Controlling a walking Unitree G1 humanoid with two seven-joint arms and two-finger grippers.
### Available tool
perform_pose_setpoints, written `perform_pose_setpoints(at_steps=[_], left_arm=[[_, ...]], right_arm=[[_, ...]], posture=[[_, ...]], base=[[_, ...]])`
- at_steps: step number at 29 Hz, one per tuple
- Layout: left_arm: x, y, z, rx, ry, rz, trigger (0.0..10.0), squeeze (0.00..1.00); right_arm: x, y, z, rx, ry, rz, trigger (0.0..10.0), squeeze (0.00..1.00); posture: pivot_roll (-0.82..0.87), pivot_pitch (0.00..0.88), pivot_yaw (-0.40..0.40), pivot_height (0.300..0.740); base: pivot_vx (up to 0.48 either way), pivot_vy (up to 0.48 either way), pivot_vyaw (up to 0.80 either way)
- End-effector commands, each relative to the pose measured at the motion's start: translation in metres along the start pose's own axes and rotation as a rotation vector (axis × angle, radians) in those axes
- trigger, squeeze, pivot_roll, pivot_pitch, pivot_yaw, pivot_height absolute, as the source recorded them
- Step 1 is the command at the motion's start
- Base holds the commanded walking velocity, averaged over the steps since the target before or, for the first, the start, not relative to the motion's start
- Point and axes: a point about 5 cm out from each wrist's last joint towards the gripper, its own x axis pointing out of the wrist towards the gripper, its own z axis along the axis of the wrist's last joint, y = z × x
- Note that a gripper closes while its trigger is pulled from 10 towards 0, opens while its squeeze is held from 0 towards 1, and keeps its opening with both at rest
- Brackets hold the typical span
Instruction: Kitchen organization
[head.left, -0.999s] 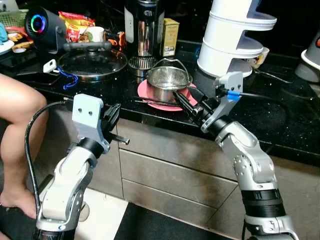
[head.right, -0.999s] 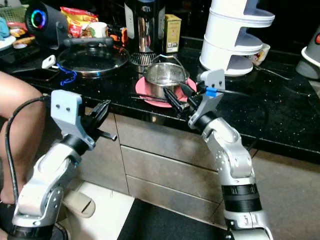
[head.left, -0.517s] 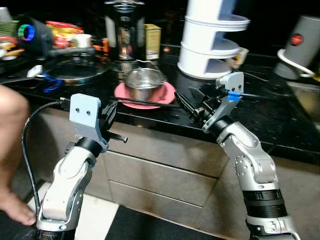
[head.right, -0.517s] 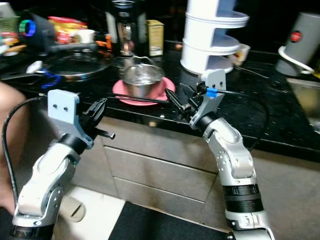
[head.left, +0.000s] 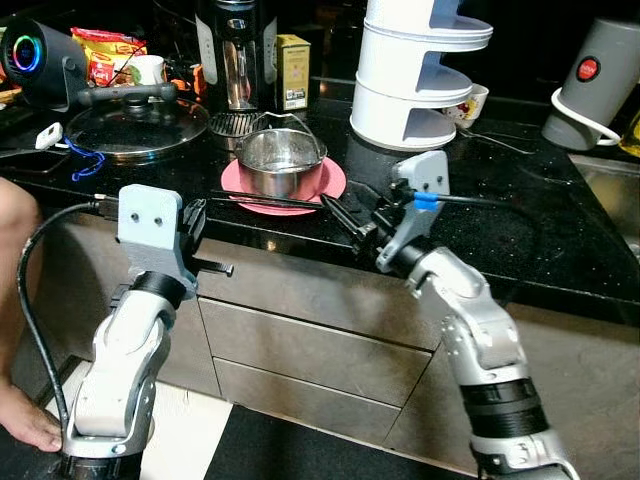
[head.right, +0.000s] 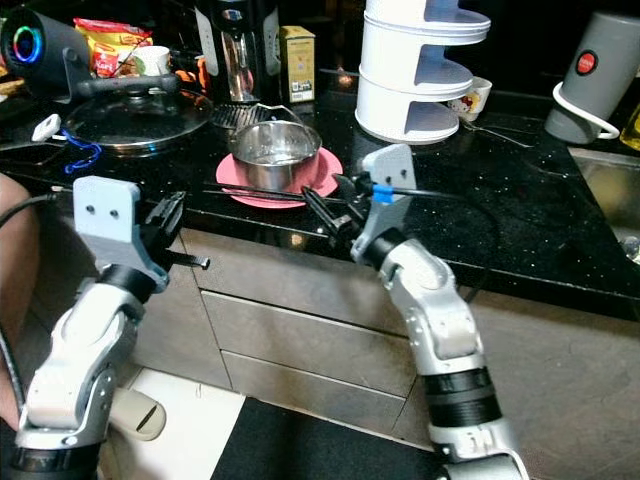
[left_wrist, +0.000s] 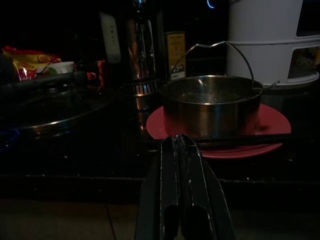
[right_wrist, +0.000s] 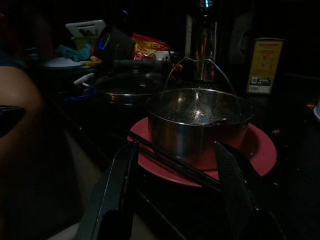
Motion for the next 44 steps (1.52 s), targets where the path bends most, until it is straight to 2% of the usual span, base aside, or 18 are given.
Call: perform_pose_setpoints(at_steps=[1,7,8,9,11,13,22,44], left_arm=[[0.002,0.002,-0.001,0.019,-0.002,0.002,10.0,0.00],[0.008,0.001,0.004,0.021,-0.028,-0.016,10.0,0.00],[0.011,-0.001,0.006,0.024,-0.042,-0.036,10.0,0.00],[0.012,-0.003,0.007,0.027,-0.046,-0.044,10.0,0.00],[0.013,-0.005,0.008,0.023,-0.054,-0.059,10.0,0.00],[0.014,-0.008,0.009,0.020,-0.059,-0.073,10.0,0.00],[0.015,-0.012,0.007,0.022,-0.059,-0.102,10.0,0.00],[0.015,-0.019,0.008,0.016,-0.074,-0.144,10.0,0.00]], right_arm=[[0.003,-0.001,-0.003,-0.010,0.006,-0.026,10.0,0.00],[0.004,-0.010,0.006,0.087,-0.079,-0.087,10.0,0.00],[-0.002,-0.015,0.017,0.213,-0.192,-0.055,10.0,0.00],[-0.004,-0.015,0.021,0.255,-0.232,-0.032,10.0,0.00],[-0.009,-0.012,0.025,0.280,-0.275,0.025,10.0,0.00],[-0.010,-0.006,0.026,0.269,-0.278,0.058,10.0,0.00],[-0.009,0.001,0.020,0.260,-0.256,0.084,10.0,0.00],[-0.011,0.003,0.016,0.237,-0.241,0.114,10.0,0.00]], posture=[[0.03,0.000,-0.054,0.740],[0.04,0.000,-0.058,0.740],[0.03,0.000,-0.050,0.740],[0.03,0.000,-0.050,0.740],[0.03,0.000,-0.046,0.740],[0.03,0.000,-0.040,0.740],[0.02,0.000,-0.033,0.740],[0.02,0.000,-0.030,0.740]], base=[[0.000,0.000,0.00],[0.000,0.000,0.00],[0.000,0.000,0.00],[0.000,0.000,0.00],[0.000,0.000,0.00],[0.000,0.000,0.00],[0.000,0.000,0.00],[0.395,0.000,0.00]])
